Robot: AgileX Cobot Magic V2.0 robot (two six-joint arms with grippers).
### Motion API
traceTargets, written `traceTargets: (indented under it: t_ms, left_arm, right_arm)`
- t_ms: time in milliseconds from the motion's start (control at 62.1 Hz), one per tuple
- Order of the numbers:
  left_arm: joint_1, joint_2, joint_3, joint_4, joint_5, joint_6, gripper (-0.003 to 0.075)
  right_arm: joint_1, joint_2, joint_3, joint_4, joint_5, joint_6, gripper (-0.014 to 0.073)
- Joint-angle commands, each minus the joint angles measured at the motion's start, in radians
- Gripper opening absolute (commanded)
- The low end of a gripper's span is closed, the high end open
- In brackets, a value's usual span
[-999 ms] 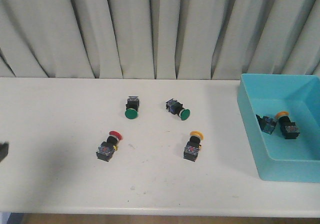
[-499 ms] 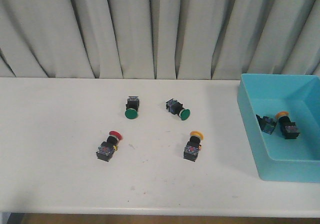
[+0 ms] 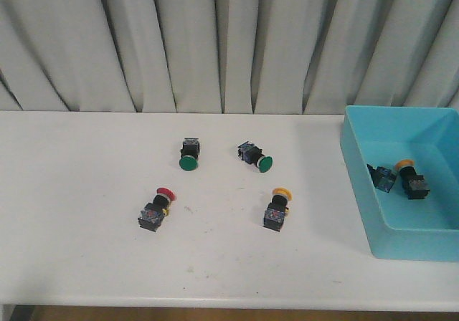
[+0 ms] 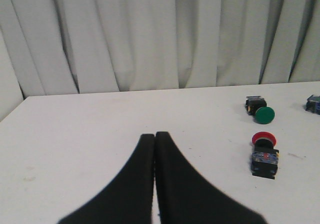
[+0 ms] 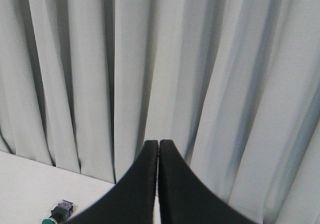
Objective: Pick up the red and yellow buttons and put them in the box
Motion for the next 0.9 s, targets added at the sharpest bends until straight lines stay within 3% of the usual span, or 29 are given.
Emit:
traceTargets:
  t_ms: [0,886]
  left_arm:
    - [-0.039,-0.015,0.050,-0.014,-0.075,0.005,-0.0008]
    - [-0.025,-0.014,0.048,-0.056,-0.105,0.012,-0.0008]
  right_arm:
    - [0.001,-0.006,-0.025,0.019,-0.063,-0.004,-0.0003]
    - [0.001,-0.006,-0.025,0.019,-0.063,-0.004,-0.0003]
